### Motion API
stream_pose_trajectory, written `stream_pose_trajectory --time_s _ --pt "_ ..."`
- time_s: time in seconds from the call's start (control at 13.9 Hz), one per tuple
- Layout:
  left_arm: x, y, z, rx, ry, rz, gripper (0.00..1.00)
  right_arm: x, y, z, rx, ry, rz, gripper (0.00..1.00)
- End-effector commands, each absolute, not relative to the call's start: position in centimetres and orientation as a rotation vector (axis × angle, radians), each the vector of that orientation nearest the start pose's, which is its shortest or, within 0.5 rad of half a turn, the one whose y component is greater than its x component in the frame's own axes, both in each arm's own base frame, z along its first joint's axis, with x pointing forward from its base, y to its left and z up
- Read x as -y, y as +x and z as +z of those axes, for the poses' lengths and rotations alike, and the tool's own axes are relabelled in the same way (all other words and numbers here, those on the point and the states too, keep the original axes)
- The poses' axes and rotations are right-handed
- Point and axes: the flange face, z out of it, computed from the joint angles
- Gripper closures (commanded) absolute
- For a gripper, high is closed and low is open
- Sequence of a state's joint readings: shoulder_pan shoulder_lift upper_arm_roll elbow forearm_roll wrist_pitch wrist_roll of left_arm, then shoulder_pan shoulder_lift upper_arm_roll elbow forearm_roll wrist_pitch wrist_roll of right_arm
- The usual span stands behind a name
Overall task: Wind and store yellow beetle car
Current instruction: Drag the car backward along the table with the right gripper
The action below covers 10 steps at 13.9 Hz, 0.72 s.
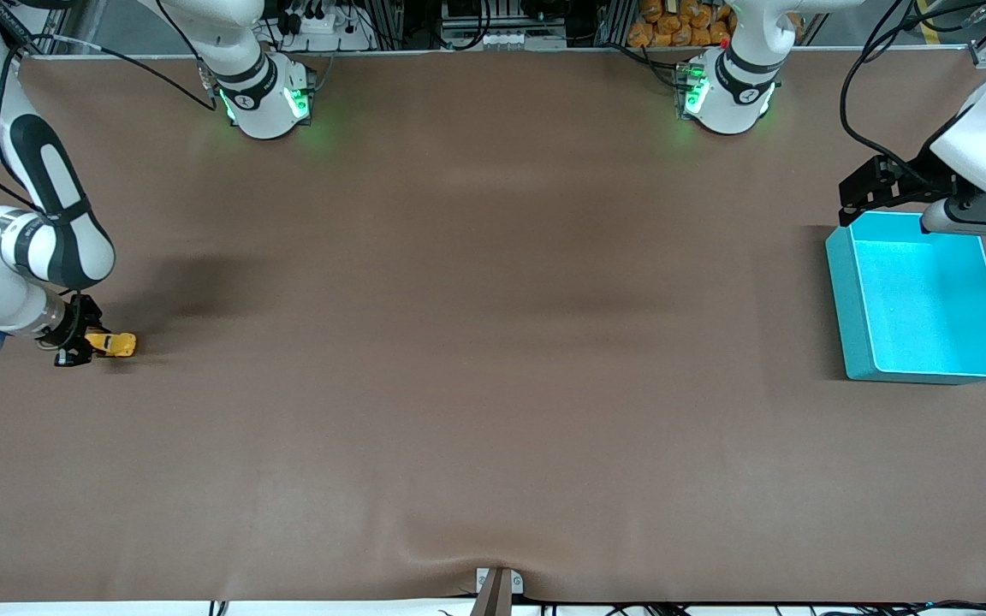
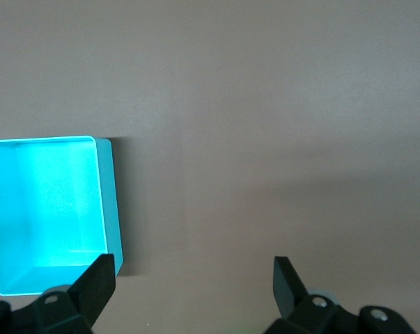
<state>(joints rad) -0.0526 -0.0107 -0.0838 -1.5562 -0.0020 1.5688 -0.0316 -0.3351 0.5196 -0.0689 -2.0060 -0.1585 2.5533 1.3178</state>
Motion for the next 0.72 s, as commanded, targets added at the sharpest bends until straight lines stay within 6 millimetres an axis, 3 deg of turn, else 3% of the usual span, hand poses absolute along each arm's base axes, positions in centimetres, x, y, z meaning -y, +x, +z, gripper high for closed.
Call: stream_pose_trajectory --time_s 0.0,0.43,0.5,0.58,0.65 --pt "7.3 54.5 64.3 -0.170 -3.121 -0.062 0.00 24.3 55.5 13.2 -2.293 -2.319 -0.075 0.68" --pt "7.2 54.5 64.3 -0.167 -3.121 -0.062 0.00 24.5 55.7 13.3 -2.301 -2.309 -0.080 0.66" --pt "7.2 54.5 64.3 -0.167 -3.121 -0.062 0.00 24.5 55.7 13.4 -2.299 -2.311 -0.080 0.61" --pt "7.2 54.5 64.3 -0.167 -3.121 -0.062 0.00 24.5 55.7 13.5 -2.294 -2.316 -0.080 0.38" --pt "7.2 54.5 64.2 -0.167 -3.121 -0.060 0.00 24.7 55.9 14.2 -2.294 -2.310 -0.095 0.00"
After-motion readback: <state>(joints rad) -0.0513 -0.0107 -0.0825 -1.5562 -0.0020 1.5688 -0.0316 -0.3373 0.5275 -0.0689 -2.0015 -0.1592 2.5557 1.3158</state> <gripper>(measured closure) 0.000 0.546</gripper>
